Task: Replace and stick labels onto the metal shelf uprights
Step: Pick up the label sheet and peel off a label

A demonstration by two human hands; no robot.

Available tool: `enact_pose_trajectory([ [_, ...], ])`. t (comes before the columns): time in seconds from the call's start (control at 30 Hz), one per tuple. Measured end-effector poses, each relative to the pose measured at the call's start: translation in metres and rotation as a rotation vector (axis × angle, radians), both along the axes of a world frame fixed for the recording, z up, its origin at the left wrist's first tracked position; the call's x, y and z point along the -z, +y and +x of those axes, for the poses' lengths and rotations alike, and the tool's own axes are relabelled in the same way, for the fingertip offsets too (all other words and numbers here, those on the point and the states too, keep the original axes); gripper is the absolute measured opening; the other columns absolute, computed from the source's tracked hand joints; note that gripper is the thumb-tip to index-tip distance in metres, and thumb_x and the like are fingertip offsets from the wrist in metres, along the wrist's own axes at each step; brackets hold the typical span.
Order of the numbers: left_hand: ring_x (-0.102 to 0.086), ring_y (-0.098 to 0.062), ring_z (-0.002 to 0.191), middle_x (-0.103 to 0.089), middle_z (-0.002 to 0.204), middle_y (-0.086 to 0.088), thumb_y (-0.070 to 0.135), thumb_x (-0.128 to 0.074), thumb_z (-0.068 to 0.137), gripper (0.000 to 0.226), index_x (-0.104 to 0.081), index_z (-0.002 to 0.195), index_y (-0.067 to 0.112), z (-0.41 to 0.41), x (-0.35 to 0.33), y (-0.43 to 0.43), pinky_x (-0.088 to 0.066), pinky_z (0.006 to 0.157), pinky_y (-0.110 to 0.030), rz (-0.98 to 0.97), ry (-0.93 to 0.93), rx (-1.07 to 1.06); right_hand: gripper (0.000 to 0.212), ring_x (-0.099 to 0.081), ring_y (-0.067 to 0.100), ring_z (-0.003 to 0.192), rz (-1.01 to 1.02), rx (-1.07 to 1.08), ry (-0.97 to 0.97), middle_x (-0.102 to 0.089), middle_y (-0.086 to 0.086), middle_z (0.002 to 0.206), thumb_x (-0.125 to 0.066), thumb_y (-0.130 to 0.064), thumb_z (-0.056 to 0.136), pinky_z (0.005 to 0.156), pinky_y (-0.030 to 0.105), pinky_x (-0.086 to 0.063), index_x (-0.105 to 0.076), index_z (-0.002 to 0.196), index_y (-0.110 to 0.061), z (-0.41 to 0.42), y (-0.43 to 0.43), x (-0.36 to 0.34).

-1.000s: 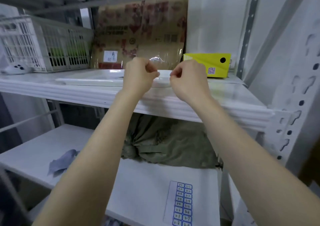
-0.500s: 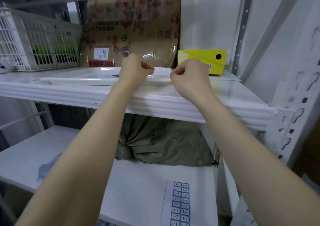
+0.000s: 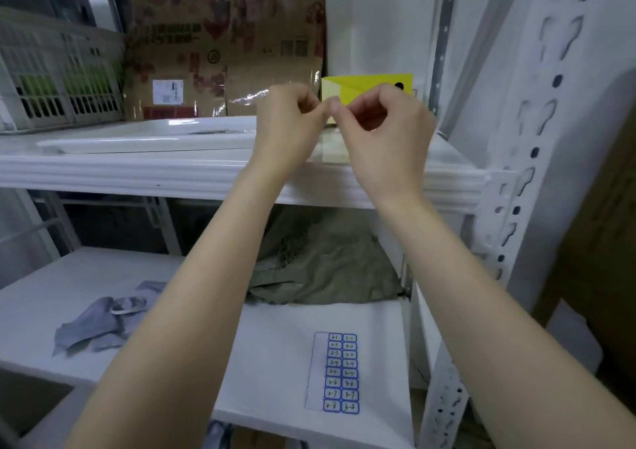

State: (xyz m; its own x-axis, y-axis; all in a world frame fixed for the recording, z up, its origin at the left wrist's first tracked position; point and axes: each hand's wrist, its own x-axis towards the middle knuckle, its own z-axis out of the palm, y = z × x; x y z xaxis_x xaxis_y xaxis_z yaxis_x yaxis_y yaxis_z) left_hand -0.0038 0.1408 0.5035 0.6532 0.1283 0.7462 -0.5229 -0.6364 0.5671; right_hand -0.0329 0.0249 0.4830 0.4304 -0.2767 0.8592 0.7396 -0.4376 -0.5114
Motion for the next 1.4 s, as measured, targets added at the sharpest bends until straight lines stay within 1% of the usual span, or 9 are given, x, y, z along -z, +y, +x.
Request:
enact_pose_trajectory([
  [0.27, -0.026, -0.007, 0.049, -0.029, 0.046, 0.006, 0.027, -0.064, 0.089, 0.051, -0.032, 0.050, 0.021, -0.035, 0.029, -0.078, -0.021, 0.051, -0.026, -0.029, -0.039, 0.219, 0.037, -0.046, 0.017, 0.052, 0.084, 0.190, -0.118, -0.050, 0.001, 0.049, -0.065, -0.022, 0.084, 0.054, 0.017, -0.033, -0.052, 0.055, -0.003, -0.026, -0.061, 0.031],
  [0.47, -0.044, -0.016, 0.055, -0.048, 0.054, -0.003, 0.028, -0.058, 0.092, 0.033, -0.047, 0.063, 0.014, -0.074, 0.071, -0.103, -0.043, 0.054, -0.040, -0.113, -0.004, 0.460, 0.023, -0.043, 0.008, 0.050, 0.123, 0.190, -0.109, -0.047, -0.003, 0.056, -0.063, -0.015, 0.085, 0.051, 0.022, -0.036, -0.049, 0.068, -0.009, -0.048, -0.084, 0.074],
  [0.63, -0.047, -0.002, 0.047, -0.053, 0.051, 0.010, 0.025, -0.060, 0.094, 0.025, -0.052, 0.072, 0.017, -0.076, 0.132, -0.092, -0.044, 0.055, -0.025, -0.024, 0.218, 0.342, 0.015, -0.056, 0.014, 0.059, 0.096, 0.073, 0.126, -0.053, -0.010, 0.065, -0.063, -0.011, 0.084, 0.059, 0.038, -0.051, -0.050, 0.079, -0.017, -0.048, -0.077, 0.139],
  [0.8, -0.065, -0.020, 0.062, -0.067, 0.062, 0.003, 0.035, -0.061, 0.090, 0.026, -0.058, 0.070, 0.018, -0.055, 0.203, -0.058, -0.057, 0.067, -0.042, 0.028, 0.529, 0.171, 0.019, -0.062, 0.009, 0.070, 0.009, -0.042, 0.500, -0.062, -0.009, 0.077, -0.064, -0.011, 0.082, 0.067, 0.031, -0.055, -0.052, 0.095, -0.020, -0.036, -0.060, 0.207],
  [0.97, -0.063, -0.022, 0.068, -0.071, 0.070, 0.002, 0.028, -0.060, 0.089, 0.024, -0.059, 0.073, 0.010, -0.033, 0.263, -0.033, -0.052, 0.069, -0.034, -0.059, 0.777, 0.044, 0.033, -0.059, 0.016, 0.082, -0.055, -0.061, 0.889, -0.064, 0.005, 0.100, -0.064, -0.011, 0.082, 0.074, 0.026, -0.047, -0.054, 0.114, -0.006, -0.018, -0.047, 0.259],
  [1.13, -0.064, -0.028, 0.080, -0.071, 0.093, -0.018, 0.028, -0.058, 0.089, 0.022, -0.059, 0.083, 0.007, -0.017, 0.311, -0.017, -0.049, 0.070, -0.034, -0.044, 1.045, 0.010, 0.040, -0.059, 0.023, 0.098, 0.022, -0.090, 1.239, -0.060, 0.009, 0.118, -0.062, -0.020, 0.086, 0.076, 0.021, -0.039, -0.053, 0.122, -0.007, -0.001, -0.040, 0.306],
  [1.23, -0.061, -0.032, 0.099, -0.063, 0.107, -0.018, 0.028, -0.059, 0.092, 0.031, -0.058, 0.103, -0.002, -0.014, 0.341, -0.007, -0.051, 0.083, -0.040, -0.138, 1.173, -0.036, 0.043, -0.062, 0.027, 0.101, 0.069, -0.112, 1.388, -0.063, 0.014, 0.118, -0.061, -0.024, 0.084, 0.089, 0.031, -0.050, -0.056, 0.122, -0.004, 0.003, -0.040, 0.333],
  [1.3, -0.056, -0.032, 0.111, -0.057, 0.121, -0.018, 0.028, -0.060, 0.092, 0.045, -0.053, 0.123, -0.005, -0.016, 0.361, 0.000, -0.048, 0.085, -0.039, -0.238, 1.265, -0.072, 0.043, -0.060, 0.024, 0.085, 0.114, -0.131, 1.452, -0.066, 0.023, 0.107, -0.060, -0.022, 0.083, 0.091, 0.042, -0.052, -0.059, 0.116, 0.005, 0.002, -0.040, 0.349],
  [1.4, -0.047, -0.032, 0.128, -0.048, 0.141, -0.016, 0.029, -0.061, 0.092, 0.057, -0.046, 0.136, -0.003, -0.016, 0.389, 0.005, -0.042, 0.089, -0.036, -0.395, 1.346, -0.085, 0.030, -0.055, 0.024, 0.079, 0.262, -0.200, 1.531, -0.063, 0.017, 0.090, -0.060, -0.020, 0.086, 0.083, 0.037, -0.052, -0.061, 0.102, 0.005, -0.003, -0.041, 0.366],
])
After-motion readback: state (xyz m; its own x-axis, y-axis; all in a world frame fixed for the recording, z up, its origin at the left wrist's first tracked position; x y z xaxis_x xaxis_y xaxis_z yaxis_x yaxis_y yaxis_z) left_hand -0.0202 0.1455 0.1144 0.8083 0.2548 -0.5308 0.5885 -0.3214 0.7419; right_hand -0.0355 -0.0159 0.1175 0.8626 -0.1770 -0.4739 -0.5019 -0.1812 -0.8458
